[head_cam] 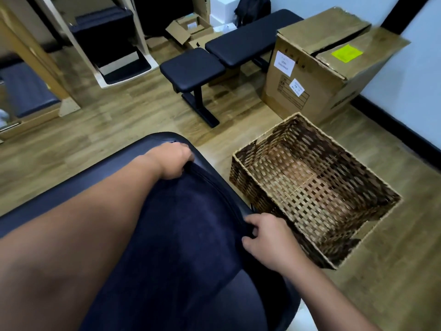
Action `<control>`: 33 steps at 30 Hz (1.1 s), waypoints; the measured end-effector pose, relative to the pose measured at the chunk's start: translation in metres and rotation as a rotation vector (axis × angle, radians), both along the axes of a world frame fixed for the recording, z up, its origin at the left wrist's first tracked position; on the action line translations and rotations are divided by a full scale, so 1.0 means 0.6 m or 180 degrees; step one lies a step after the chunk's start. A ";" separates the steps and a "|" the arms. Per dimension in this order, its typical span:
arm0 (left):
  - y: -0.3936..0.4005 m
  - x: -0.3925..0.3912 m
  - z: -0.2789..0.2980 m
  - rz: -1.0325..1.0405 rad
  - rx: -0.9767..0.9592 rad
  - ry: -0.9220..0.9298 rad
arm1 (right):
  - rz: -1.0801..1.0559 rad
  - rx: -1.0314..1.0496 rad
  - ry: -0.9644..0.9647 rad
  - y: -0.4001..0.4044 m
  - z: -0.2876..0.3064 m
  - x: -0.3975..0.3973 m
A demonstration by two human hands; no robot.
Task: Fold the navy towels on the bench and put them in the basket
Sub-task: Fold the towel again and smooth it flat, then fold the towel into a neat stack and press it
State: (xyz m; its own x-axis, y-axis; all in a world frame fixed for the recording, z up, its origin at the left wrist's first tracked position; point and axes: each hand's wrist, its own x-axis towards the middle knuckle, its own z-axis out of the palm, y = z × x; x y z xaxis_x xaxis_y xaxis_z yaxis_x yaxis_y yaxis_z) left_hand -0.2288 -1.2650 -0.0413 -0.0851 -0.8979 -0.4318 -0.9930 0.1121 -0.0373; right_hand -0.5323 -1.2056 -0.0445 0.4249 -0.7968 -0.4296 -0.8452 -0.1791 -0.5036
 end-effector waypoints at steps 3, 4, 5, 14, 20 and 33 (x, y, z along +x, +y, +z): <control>0.024 0.015 0.016 0.0184 -0.0158 -0.0059 | 0.0361 0.0100 -0.0396 0.019 0.022 0.020; 0.036 0.025 0.020 0.0236 -0.0166 -0.0053 | 0.0535 0.0121 -0.0468 0.029 0.029 0.029; 0.051 0.037 0.025 0.0279 -0.0172 -0.0014 | 0.0720 0.0149 -0.0517 0.040 0.036 0.040; 0.264 0.166 0.030 0.0588 -0.0578 0.0260 | 0.1557 0.0364 -0.0815 0.191 0.070 0.158; 0.474 0.243 0.010 0.0879 -0.0909 0.0404 | 0.1931 0.0601 -0.0853 0.338 0.097 0.235; 0.839 0.325 0.002 0.1572 -0.1064 0.0512 | 0.2528 0.0773 -0.0166 0.663 0.077 0.386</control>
State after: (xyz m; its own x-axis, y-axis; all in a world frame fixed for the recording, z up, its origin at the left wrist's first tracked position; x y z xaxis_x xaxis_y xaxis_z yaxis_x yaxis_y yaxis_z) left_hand -0.0336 -0.7618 -0.0400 0.3347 -0.9324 -0.1366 -0.9207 -0.3544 0.1634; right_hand -0.3009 -0.8079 0.0017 0.8458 -0.1390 -0.5151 -0.4875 -0.5937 -0.6402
